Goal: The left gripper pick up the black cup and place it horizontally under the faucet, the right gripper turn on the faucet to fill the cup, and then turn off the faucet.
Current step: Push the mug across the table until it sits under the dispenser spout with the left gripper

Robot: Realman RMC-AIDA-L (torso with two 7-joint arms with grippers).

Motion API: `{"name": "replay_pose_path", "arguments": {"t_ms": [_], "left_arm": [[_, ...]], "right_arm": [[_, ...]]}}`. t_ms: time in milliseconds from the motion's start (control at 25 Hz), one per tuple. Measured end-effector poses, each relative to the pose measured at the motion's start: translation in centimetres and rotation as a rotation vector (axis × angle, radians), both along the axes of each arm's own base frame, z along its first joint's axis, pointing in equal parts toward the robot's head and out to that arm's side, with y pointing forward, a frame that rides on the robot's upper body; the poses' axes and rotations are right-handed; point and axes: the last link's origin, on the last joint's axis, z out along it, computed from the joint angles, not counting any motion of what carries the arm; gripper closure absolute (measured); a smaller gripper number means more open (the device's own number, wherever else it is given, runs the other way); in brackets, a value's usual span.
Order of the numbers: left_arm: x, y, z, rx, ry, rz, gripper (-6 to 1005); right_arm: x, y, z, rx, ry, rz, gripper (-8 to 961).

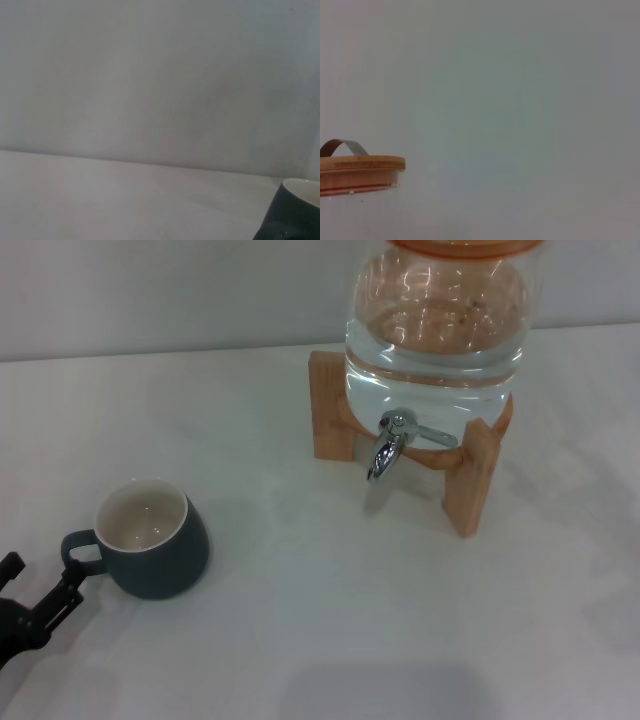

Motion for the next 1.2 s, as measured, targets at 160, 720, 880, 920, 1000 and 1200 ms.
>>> {"name": "replay_pose_path", "arguments": {"t_ms": [160,720,880,920,1000,1200], "left_arm": [[0.2,0.8,-0.1,-0.009,0.008,-0.003,182],[0.7,2.4,-0.1,-0.018,0.027,-0.011,233],[0.7,2.8,-0.2,-0.021,0.030,-0.007,306],[0.7,2.8,-0.2,-0.023,0.030,-0.003,324],[0.6,2.9,-0.2,-0.024,0.032,0.003,360],[0.8,3.2,-0.2,-0.024,0.030,-0.001,514]], "right_arm": [[0.0,0.0,0.0,0.001,0.002,0.000,129],[-0.1,0.6,0.0,0.006,0.003,-0.001,129],[-0.2,0.8,0.0,0.007,0.003,-0.006,129],[-0.2,0.9,0.0,0.007,0.003,-0.005,129],[-0.3,1.1,0.0,0.007,0.003,-0.004,129],[-0.3,1.2,-0.1,0.007,0.004,-0.008,129]]}}
